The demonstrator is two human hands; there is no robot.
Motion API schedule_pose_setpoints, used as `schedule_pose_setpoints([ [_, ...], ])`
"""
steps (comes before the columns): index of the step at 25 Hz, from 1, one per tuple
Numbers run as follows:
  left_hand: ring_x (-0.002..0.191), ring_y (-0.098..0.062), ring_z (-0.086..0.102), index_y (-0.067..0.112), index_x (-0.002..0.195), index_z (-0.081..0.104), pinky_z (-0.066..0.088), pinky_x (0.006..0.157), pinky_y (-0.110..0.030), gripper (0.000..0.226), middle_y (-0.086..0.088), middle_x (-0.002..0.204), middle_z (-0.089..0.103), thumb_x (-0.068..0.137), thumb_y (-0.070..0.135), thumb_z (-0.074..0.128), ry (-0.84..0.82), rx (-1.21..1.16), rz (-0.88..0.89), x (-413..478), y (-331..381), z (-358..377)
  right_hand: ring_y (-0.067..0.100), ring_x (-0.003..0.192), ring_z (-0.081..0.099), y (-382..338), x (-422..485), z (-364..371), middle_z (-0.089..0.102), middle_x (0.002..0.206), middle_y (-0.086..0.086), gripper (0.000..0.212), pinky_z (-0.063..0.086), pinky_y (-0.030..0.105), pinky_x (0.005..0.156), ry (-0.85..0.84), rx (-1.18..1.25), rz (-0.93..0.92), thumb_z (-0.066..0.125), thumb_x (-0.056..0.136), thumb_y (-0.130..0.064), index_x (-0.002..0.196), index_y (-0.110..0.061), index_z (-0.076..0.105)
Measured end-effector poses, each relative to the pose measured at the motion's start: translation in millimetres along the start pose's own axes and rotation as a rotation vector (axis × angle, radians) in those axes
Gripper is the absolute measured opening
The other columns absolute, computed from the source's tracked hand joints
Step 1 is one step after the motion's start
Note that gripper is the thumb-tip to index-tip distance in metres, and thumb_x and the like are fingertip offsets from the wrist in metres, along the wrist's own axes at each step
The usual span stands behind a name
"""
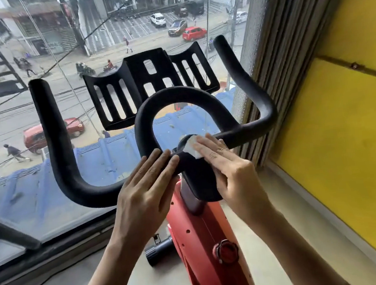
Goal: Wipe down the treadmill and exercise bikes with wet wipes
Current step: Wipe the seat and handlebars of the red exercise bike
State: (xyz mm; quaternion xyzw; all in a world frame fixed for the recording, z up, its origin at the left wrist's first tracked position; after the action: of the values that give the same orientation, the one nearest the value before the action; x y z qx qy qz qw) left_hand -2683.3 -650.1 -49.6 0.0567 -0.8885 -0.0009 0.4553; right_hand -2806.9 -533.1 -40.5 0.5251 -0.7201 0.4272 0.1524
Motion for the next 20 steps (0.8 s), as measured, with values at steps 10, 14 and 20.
schedule_pose_setpoints([
  [10,0.121,-0.026,0.057,0.004,0.118,0.065,0.047,0.100,-0.043,0.029,-0.012,0.124,0.063,0.090,0.009,0.063,0.024,-0.022,-0.060,0,3,1,0.021,0.123,0.055,-4,-17,-12,0.060,0.129,0.013,0.043,0.039,0.029,0.107,0.057,-0.119,0.062,0.046,0.086,0.013,0.126,0.003,0.059],
  [14,0.120,-0.026,0.057,0.005,0.118,0.066,0.047,0.101,-0.042,0.028,-0.012,0.122,0.064,0.091,0.010,0.062,0.031,-0.028,-0.075,1,3,1,0.025,0.124,0.054,-27,-54,1,0.057,0.133,0.013,0.046,0.044,0.036,0.103,-0.083,-0.320,0.022,0.028,0.093,-0.005,0.128,0.000,0.057],
  [20,0.120,-0.027,0.058,0.005,0.118,0.066,0.044,0.105,-0.036,0.029,-0.012,0.122,0.064,0.088,0.009,0.065,0.034,-0.036,-0.084,0,3,1,0.021,0.108,0.063,-9,-51,-31,0.066,0.115,0.011,0.042,0.042,0.021,0.102,0.013,-0.234,0.120,0.046,0.084,0.012,0.119,-0.002,0.065],
])
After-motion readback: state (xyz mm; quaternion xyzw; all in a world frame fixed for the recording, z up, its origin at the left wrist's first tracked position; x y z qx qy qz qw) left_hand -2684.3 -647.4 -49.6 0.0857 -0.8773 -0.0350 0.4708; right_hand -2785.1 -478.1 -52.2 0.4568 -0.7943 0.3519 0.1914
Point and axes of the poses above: each hand's wrist, its own x-axis towards the middle knuckle, its own z-axis out of the palm, y = z × x, the point moved 4 cm from there along x, towards the middle knuckle
